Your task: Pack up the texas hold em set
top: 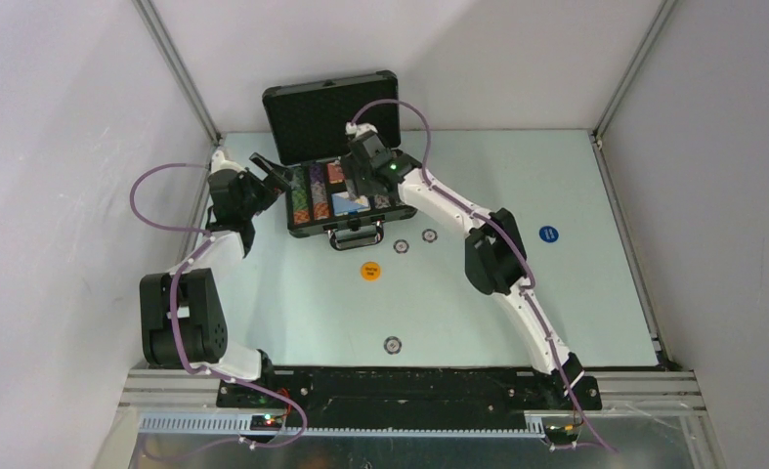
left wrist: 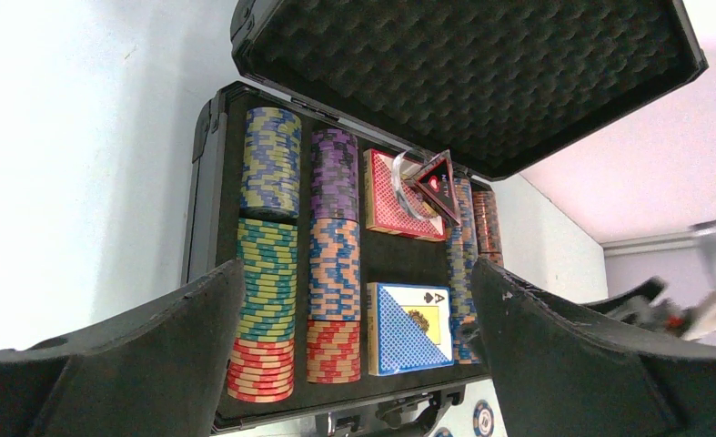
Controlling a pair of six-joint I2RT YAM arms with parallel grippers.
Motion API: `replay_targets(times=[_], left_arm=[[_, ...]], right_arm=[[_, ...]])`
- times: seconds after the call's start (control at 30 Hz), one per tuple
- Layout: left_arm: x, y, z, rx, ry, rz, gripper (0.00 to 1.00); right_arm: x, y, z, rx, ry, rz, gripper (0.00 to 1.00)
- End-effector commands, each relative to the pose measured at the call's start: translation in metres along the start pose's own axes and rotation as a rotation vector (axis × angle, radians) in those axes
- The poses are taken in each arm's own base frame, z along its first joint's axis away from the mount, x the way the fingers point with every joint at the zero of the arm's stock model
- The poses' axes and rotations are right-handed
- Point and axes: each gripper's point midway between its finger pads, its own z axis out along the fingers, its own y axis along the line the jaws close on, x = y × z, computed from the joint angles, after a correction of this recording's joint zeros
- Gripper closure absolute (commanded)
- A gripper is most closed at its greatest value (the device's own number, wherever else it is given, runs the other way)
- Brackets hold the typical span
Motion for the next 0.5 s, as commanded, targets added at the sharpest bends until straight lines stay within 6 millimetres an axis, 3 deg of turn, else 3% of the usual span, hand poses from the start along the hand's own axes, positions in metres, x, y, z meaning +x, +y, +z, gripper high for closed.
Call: replay_targets(times=[0.0,0.03,0.07,0.1,0.13,0.23,0.47], left_arm=[[-0.007,-0.005,0.0,0.029,-0.022,-0.004,0.02],[-0.008,-0.005,0.0,0.03,-0.023,-0.004,0.02],[-0.008,-0.006,0.0,0.032,-0.023,-0.004,0.02],[-0.008,-0.005,0.0,0.031,-0.023,-0.004,0.02],[-0.007,-0.005,0.0,0.03,-0.022,-0.005,0.02],[-0.008,-0.005,0.0,0.031,-0.023,-0.006,0.02],[-0.007,-0.006,0.0,0.032,-0.021,-0.006,0.02]], right_arm=[[0.015,0.008,-0.021,-0.033,0.02,-0.011,0.28],[0.01,0.013,-0.037,-0.041,0.002,-0.003,0.27],[0.035,0.01,-0.035,-0.029,0.049,-0.011,0.26],[0.033,0.014,-0.048,-0.035,0.039,0.0,0.26],[0.055,0.011,-0.048,-0.022,0.086,-0.004,0.26],[0.094,0.021,-0.063,-0.033,0.159,0.013,0.26],[0.154,0.056,-0.072,-0.065,0.257,-0.019,0.26]])
